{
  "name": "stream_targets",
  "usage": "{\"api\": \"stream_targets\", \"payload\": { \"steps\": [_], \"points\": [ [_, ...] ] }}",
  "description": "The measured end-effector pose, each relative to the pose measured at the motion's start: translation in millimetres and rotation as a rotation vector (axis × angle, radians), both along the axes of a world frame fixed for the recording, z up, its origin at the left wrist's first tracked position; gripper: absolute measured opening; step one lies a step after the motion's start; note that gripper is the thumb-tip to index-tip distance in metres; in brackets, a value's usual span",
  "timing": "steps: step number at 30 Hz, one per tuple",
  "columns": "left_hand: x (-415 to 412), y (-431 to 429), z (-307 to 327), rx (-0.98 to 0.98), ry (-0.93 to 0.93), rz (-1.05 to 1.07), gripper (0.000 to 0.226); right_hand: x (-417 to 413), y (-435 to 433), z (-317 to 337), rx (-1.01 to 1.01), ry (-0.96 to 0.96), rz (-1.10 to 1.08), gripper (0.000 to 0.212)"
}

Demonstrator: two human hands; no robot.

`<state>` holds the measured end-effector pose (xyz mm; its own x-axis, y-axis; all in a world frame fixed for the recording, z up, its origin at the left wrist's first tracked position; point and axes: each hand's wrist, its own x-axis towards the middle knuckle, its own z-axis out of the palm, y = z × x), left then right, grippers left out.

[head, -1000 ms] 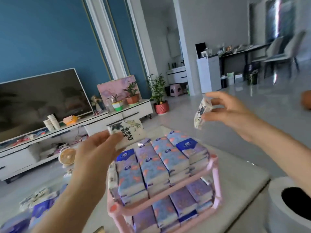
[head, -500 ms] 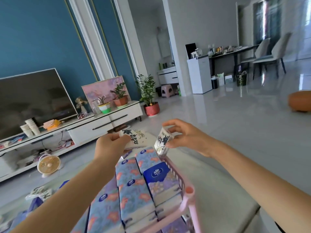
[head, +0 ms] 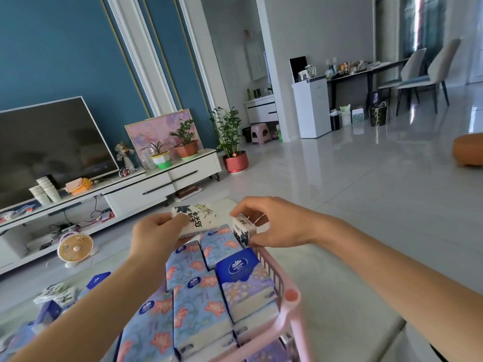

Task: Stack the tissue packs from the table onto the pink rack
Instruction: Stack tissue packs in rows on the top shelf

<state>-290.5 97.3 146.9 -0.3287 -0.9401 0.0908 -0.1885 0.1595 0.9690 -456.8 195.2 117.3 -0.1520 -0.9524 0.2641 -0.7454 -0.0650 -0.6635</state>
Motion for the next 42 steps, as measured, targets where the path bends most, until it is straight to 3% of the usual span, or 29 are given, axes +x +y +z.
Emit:
{"api": "stream_targets", "payload": {
  "steps": [6,12,24,28,32,34,38,42],
  "points": [
    [-4,2,3,0.018,0.007,-0.01,0.015,0,-1,-5,0.02,0.027,-0.01,0.048],
    [-6,14,21,-0.126,0.018,-0.044,0.014,-2,5,-4,-0.004,-0.025,-0.023,0.044],
    [-3,27,21,-0.268,-0.069,-0.191,0.02,7,-4,-5,0.069,0.143,-0.043,0.047],
    [-8,27,22,-0.478,-0.203,-0.284,0.019,-1,11,2,0.17,-0.078,0.037,0.056],
    [-13,31,24,-0.691,-0.288,-0.465,0.028,-15,51,23,0.139,-0.343,0.046,0.086],
    [-17,37,26,-0.768,-0.312,-0.572,0.027,-13,68,35,0.037,-0.437,0.102,0.078],
    [-24,52,33,-0.911,-0.325,-0.702,0.035,-2,82,42,0.046,-0.398,0.164,0.052],
    [-23,56,33,-0.968,-0.374,-0.723,0.027,-2,81,32,0.026,-0.442,0.185,0.051]
  ]
}}
